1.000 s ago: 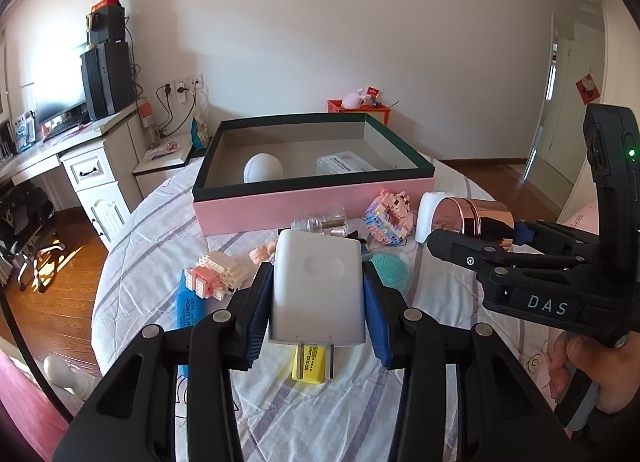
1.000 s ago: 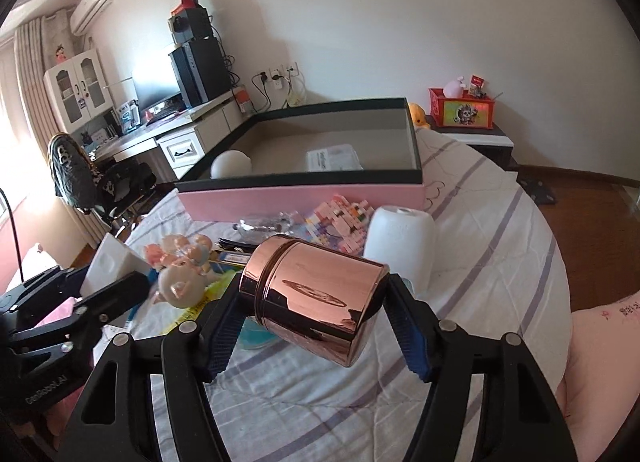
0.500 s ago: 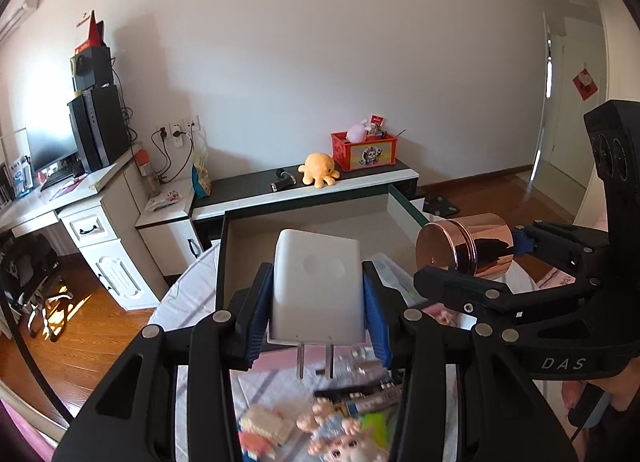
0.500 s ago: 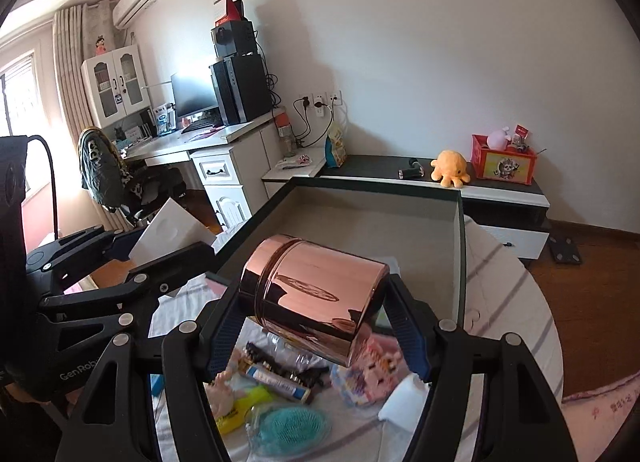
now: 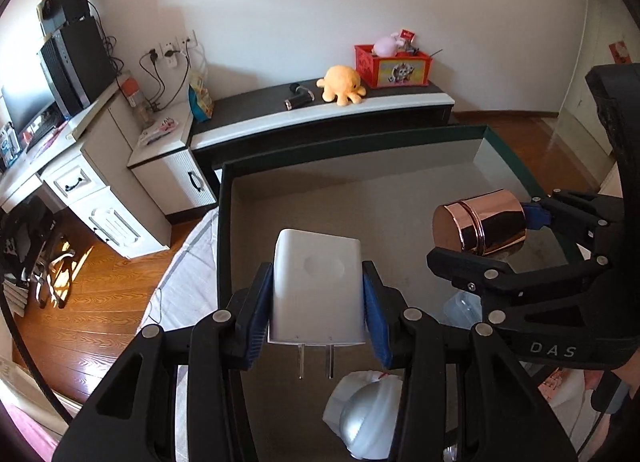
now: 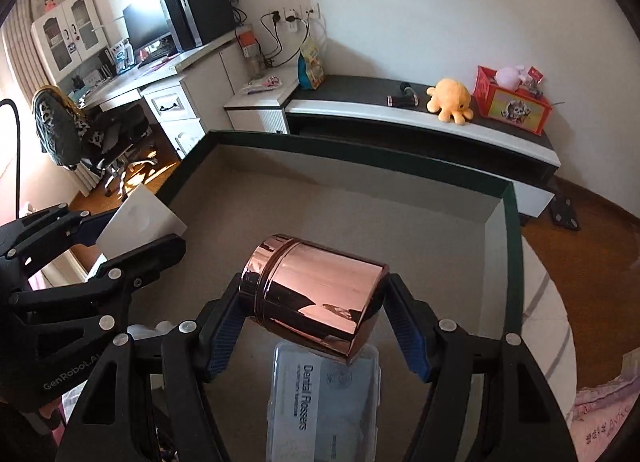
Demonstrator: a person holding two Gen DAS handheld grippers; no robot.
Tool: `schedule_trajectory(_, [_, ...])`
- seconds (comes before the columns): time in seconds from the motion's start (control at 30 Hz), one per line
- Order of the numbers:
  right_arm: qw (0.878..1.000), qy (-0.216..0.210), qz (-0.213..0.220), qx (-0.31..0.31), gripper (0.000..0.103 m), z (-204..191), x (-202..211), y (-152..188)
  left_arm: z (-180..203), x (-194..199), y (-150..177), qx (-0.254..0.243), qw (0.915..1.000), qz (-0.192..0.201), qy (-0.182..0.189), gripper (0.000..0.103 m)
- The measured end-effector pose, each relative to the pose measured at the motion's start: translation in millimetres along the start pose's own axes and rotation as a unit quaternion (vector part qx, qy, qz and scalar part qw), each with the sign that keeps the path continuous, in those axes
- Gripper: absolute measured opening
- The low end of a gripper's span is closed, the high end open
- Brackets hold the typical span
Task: Organize rigid objects
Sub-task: 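Lower the charger into the pink box with the left tool while the right tool places the canister there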
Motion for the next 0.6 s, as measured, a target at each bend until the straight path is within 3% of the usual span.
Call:
schedule_trajectory(0.13, [0.999, 0.008, -0.042, 0.004, 0.069, 3, -26, 4, -3, -17, 10, -0.001, 0.9997, -0.024, -0.007, 0.043])
schedule_trajectory(0.27, [0.999, 0.007, -0.045, -0.011, 0.072, 7, -25, 4, -3, -13, 12, 0.007, 0.9997, -0.013, -0.017, 0.047])
schedule_trajectory(0.43, [0.999, 0.005, -0.006, -0.032, 0.08, 15, 2, 7, -2, 26, 11, 0.01, 0.9983, 0.04, -0.041, 0.079])
schedule_trajectory(0.6, [0.996, -0.004, 0.077, -0.036, 0.086, 10, 77, 23, 18, 101, 28, 0.004, 0.9887, 0.131, -0.072, 0.095])
Point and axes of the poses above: each gripper's, at about its wrist camera, not at the fingertips, and x roughly against the way its jaws point, z to its right, y to its underside, the point moved 6 cm from there along -x, roughly the way its jaws point, and after that the axes turned 13 degrees about y, right-handed, at the moved point
